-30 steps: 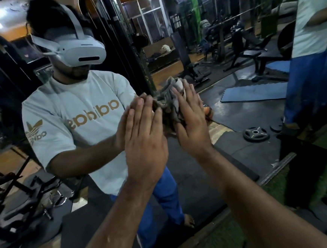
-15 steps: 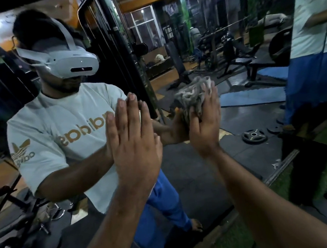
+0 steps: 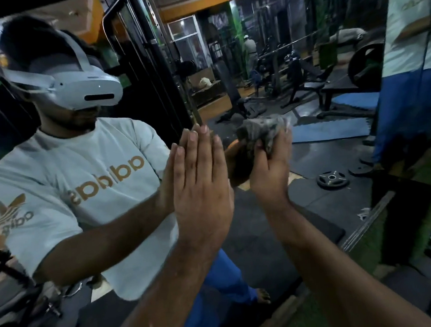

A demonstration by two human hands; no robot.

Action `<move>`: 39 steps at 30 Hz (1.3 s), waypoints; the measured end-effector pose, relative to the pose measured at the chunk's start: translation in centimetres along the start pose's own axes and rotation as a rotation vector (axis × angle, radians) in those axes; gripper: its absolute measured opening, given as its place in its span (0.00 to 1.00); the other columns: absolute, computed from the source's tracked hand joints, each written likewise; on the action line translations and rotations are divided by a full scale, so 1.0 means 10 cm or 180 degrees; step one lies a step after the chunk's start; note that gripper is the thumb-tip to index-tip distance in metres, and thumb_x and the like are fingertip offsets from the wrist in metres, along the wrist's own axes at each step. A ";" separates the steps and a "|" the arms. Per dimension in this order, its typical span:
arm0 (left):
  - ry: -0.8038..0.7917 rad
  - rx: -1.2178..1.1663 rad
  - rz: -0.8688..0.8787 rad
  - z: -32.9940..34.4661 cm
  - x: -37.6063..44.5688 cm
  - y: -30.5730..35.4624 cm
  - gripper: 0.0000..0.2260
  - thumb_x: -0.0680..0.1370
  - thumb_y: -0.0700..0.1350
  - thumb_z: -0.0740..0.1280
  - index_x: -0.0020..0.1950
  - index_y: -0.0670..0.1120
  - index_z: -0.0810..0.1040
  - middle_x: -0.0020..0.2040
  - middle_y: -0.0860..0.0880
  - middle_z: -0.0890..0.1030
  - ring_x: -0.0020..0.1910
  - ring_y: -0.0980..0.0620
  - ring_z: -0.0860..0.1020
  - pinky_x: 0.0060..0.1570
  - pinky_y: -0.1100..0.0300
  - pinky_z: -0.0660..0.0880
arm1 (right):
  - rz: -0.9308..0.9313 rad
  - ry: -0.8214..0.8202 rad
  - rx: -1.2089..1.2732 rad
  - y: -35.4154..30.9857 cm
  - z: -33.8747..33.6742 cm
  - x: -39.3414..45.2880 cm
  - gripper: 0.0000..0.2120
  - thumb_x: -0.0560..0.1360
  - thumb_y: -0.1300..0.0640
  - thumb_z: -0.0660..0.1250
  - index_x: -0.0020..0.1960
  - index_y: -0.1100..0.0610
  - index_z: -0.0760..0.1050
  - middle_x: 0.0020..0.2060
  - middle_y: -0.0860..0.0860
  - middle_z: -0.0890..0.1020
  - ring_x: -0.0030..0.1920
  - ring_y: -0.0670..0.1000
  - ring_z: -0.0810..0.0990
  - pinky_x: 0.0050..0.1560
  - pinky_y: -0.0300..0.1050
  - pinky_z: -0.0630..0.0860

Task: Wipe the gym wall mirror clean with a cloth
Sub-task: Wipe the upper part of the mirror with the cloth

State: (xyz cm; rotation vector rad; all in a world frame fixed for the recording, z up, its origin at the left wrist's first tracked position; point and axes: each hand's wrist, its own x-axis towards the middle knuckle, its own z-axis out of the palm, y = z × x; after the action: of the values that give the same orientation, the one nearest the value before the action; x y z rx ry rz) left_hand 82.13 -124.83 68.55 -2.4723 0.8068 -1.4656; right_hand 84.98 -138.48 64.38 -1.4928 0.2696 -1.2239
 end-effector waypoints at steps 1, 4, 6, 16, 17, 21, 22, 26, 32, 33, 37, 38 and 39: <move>0.0001 0.0015 -0.0008 0.01 -0.02 -0.02 0.32 0.81 0.46 0.65 0.81 0.39 0.57 0.82 0.39 0.53 0.82 0.42 0.50 0.80 0.44 0.49 | -0.0367 -0.0258 -0.0028 -0.11 0.05 -0.07 0.32 0.81 0.51 0.56 0.84 0.56 0.57 0.84 0.55 0.55 0.85 0.54 0.48 0.83 0.63 0.50; 0.0019 0.0049 0.0004 0.03 -0.02 -0.08 0.30 0.82 0.46 0.63 0.81 0.37 0.57 0.82 0.39 0.52 0.82 0.41 0.50 0.80 0.44 0.50 | -0.1309 -0.0717 -0.0327 -0.12 0.08 -0.23 0.30 0.80 0.57 0.56 0.82 0.59 0.61 0.83 0.60 0.57 0.85 0.59 0.51 0.82 0.66 0.52; 0.0029 0.0034 -0.0005 0.02 -0.06 -0.09 0.33 0.81 0.47 0.64 0.81 0.37 0.55 0.82 0.38 0.52 0.82 0.41 0.50 0.80 0.44 0.49 | -0.1243 -0.0443 -0.0477 0.13 0.03 -0.24 0.29 0.83 0.54 0.55 0.82 0.59 0.60 0.83 0.60 0.60 0.84 0.58 0.53 0.80 0.67 0.56; -0.0058 0.0135 0.0012 0.04 -0.14 -0.09 0.35 0.80 0.48 0.65 0.81 0.37 0.55 0.82 0.38 0.52 0.82 0.41 0.51 0.80 0.45 0.50 | -0.1220 -0.0597 -0.0388 -0.01 0.06 -0.26 0.30 0.80 0.57 0.56 0.82 0.61 0.62 0.83 0.61 0.59 0.84 0.59 0.52 0.81 0.65 0.53; -0.0085 0.0170 0.0007 0.04 -0.14 -0.08 0.37 0.79 0.50 0.67 0.81 0.37 0.54 0.82 0.38 0.52 0.82 0.40 0.51 0.80 0.45 0.50 | -0.1336 -0.0551 -0.0517 0.12 0.01 -0.28 0.28 0.82 0.55 0.56 0.81 0.62 0.62 0.82 0.62 0.60 0.84 0.60 0.54 0.80 0.67 0.55; -0.0142 0.0220 0.0013 0.02 -0.15 -0.07 0.39 0.78 0.53 0.66 0.82 0.37 0.52 0.82 0.38 0.48 0.82 0.40 0.48 0.80 0.45 0.48 | -0.0317 0.0064 -0.0052 0.10 0.05 -0.33 0.30 0.82 0.52 0.55 0.83 0.57 0.57 0.83 0.59 0.59 0.84 0.58 0.53 0.81 0.67 0.54; -0.0091 0.0143 0.0048 0.01 -0.15 -0.09 0.37 0.78 0.49 0.66 0.81 0.37 0.53 0.82 0.38 0.50 0.82 0.40 0.49 0.80 0.45 0.49 | -0.0040 0.0120 0.0091 -0.08 0.11 -0.32 0.32 0.81 0.52 0.55 0.83 0.57 0.57 0.83 0.58 0.58 0.84 0.56 0.52 0.82 0.65 0.52; 0.0300 -0.0240 0.0011 -0.15 -0.18 -0.31 0.28 0.79 0.40 0.64 0.78 0.37 0.64 0.80 0.39 0.62 0.80 0.42 0.58 0.79 0.46 0.55 | -0.0847 -0.0530 -0.0077 -0.44 0.19 -0.33 0.32 0.80 0.56 0.58 0.84 0.57 0.58 0.84 0.58 0.56 0.85 0.56 0.49 0.82 0.65 0.50; 0.0122 0.0087 0.0038 -0.28 -0.35 -0.72 0.33 0.80 0.48 0.64 0.80 0.36 0.58 0.81 0.37 0.54 0.81 0.40 0.53 0.79 0.43 0.54 | -0.0434 0.0075 -0.0316 -0.13 0.18 -0.37 0.32 0.82 0.50 0.58 0.84 0.56 0.57 0.83 0.57 0.59 0.84 0.56 0.53 0.80 0.67 0.55; 0.0068 0.0100 0.0124 -0.28 -0.35 -0.75 0.34 0.79 0.48 0.65 0.80 0.36 0.58 0.81 0.36 0.54 0.81 0.40 0.53 0.79 0.43 0.54 | -0.0118 0.0192 -0.0225 -0.29 0.28 -0.41 0.33 0.81 0.50 0.57 0.84 0.57 0.56 0.84 0.57 0.58 0.84 0.56 0.52 0.81 0.66 0.53; 0.0069 -0.0044 0.0263 -0.30 -0.36 -0.85 0.34 0.77 0.42 0.68 0.80 0.36 0.58 0.81 0.37 0.56 0.81 0.40 0.53 0.80 0.45 0.50 | -0.1050 -0.0286 -0.0396 -0.70 0.50 -0.63 0.33 0.80 0.53 0.58 0.84 0.56 0.55 0.84 0.58 0.56 0.85 0.58 0.50 0.83 0.60 0.49; 0.0097 -0.0076 0.0257 -0.32 -0.38 -0.88 0.34 0.78 0.43 0.67 0.80 0.36 0.58 0.81 0.37 0.56 0.81 0.40 0.53 0.80 0.46 0.48 | -0.1430 -0.0415 -0.0551 -0.63 0.49 -0.67 0.32 0.80 0.53 0.58 0.83 0.58 0.57 0.83 0.60 0.57 0.84 0.59 0.51 0.83 0.61 0.51; 0.0136 -0.0060 0.0219 -0.35 -0.42 -0.93 0.33 0.79 0.44 0.67 0.80 0.36 0.58 0.81 0.37 0.56 0.81 0.40 0.53 0.80 0.47 0.47 | -0.1585 -0.0446 -0.0703 -0.52 0.47 -0.70 0.32 0.80 0.52 0.58 0.82 0.60 0.59 0.83 0.61 0.58 0.84 0.59 0.52 0.82 0.63 0.53</move>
State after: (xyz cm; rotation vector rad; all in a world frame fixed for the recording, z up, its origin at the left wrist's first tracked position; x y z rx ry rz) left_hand 80.98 -114.37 70.75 -2.4088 0.9081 -1.4988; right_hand 83.29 -128.78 65.79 -1.9009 -0.0721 -1.5041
